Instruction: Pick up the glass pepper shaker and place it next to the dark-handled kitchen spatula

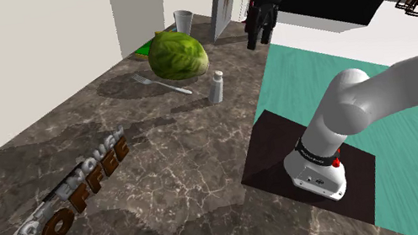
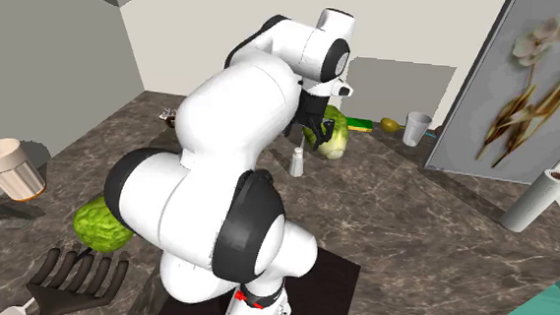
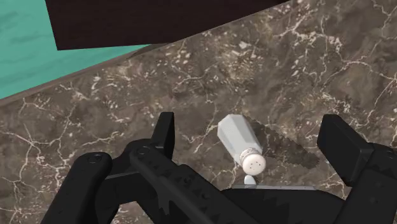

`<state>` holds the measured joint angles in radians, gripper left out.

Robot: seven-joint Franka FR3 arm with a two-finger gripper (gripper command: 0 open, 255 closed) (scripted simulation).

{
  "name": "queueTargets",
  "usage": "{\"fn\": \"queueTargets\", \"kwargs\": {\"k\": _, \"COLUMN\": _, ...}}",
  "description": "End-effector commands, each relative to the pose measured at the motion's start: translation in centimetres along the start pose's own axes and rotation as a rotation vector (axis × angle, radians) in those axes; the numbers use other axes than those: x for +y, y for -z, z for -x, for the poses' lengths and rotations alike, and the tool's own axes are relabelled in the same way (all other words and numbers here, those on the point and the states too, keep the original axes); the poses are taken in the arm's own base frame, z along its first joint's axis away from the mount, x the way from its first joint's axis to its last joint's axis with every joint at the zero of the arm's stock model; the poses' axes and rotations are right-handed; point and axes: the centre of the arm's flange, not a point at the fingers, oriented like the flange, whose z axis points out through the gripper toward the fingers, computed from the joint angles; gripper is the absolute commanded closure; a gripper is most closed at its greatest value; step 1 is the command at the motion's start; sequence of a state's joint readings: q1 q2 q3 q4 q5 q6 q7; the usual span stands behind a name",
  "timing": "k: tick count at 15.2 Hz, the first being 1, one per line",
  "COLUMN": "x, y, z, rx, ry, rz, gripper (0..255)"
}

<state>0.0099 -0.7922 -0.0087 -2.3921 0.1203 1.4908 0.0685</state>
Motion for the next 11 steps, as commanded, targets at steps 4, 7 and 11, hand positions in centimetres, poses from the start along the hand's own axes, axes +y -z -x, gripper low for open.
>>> {"fn": "queueTargets", "kwargs": {"k": 4, "x": -1.3, "y": -2.0, "z": -3.7, "rx": -0.028, "ry": 0.004, "rz": 0.016, "gripper": 0}}
{"fn": "queueTargets", "kwargs": {"k": 7, "x": -2.5, "y": -4.1, "z": -7.3, "rx": -0.055, "ry": 0.007, "rz": 0.033, "gripper": 0}}
{"fn": "queueTargets", "kwargs": {"k": 11, "x": -4.1, "y": -7.0, "z": -12.0, "rx": -0.091, "ry": 0.012, "rz": 0.054, "gripper": 0}}
